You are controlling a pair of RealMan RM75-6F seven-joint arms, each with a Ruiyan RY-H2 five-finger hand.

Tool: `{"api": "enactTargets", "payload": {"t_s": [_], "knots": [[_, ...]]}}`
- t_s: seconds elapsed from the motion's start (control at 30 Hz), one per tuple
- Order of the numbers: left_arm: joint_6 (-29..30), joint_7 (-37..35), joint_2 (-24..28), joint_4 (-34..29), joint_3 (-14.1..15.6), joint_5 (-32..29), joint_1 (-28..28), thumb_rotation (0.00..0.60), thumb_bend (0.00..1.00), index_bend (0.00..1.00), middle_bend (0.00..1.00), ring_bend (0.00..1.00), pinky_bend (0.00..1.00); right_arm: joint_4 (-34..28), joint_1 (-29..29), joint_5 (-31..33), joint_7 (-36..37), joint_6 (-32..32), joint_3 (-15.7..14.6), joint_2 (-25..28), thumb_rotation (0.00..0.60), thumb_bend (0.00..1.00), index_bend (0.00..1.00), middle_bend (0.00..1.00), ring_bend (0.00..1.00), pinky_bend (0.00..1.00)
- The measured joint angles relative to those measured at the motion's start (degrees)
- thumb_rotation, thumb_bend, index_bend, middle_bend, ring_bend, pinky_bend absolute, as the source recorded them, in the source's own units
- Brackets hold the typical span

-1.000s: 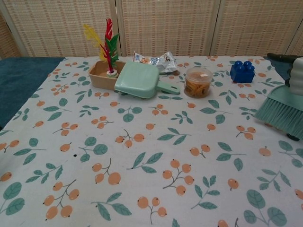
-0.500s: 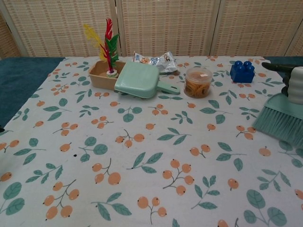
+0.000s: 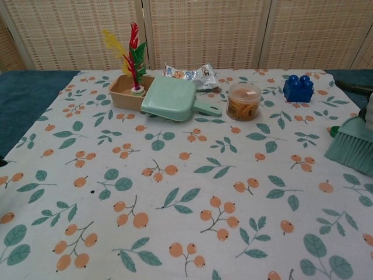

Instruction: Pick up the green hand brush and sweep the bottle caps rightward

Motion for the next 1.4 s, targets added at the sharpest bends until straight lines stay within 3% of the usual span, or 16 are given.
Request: {"api": "enactTargets", "payload": {"t_s": [0.33, 0.5, 0.77, 0.93, 1.23, 1.4], "knots": [[-1.3, 2.1, -1.3, 0.9, -0.9, -2.2, -0.2, 0.6, 0.36, 0.0, 0.0, 0.0, 0.14, 11.6, 1.2, 0.3, 1.6, -2.3, 3.0, -5.4, 0.6, 0.53, 0.99, 0.78, 0.52, 0.0], [-0.8, 2.0, -1.0, 0.6, -0.7, -2.1, 0.0, 0.6, 0.36, 0.0, 0.0, 0.0, 0.14, 13.3, 1.4, -0.5, 4.1, -1.5, 3.4, -6.1, 0.6, 0.53, 0.99, 0.78, 0.52, 0.0], [0.3, 0.9, -0.2, -0.2, -0.1, -0.7, 0.2, 0.6, 0.36, 0.0, 0.0, 0.0, 0.14, 11.3, 1.0, -2.7, 19.2, 6.7, 4.2, -3.6, 0.6, 0.53, 0.99, 0.78, 0.52, 0.0], [0.5, 0.1, 0.2, -0.6, 0.1, 0.0, 0.1, 0.6, 0.36, 0.0, 0.0, 0.0, 0.14, 1.6, -1.1, -1.2, 30.3, 12.4, 6.5, -1.7, 0.6, 0.53, 0.99, 0.79, 0.52, 0.0], [1.7, -1.3, 1.1, -1.3, 0.9, 1.9, 0.2, 0.6, 0.36, 0.0, 0.0, 0.0, 0.14, -28.3, -6.5, 3.0, 33.9, 14.4, 7.3, 3.6, 0.6, 0.53, 0.99, 0.79, 0.52, 0.0], [1.8, -2.1, 1.4, -1.1, 1.2, 2.4, 0.3, 0.6, 0.36, 0.0, 0.0, 0.0, 0.14, -35.6, -11.4, 7.0, 36.7, 14.9, 6.9, 2.8, 0.6, 0.53, 0.99, 0.79, 0.52, 0.0]]}}
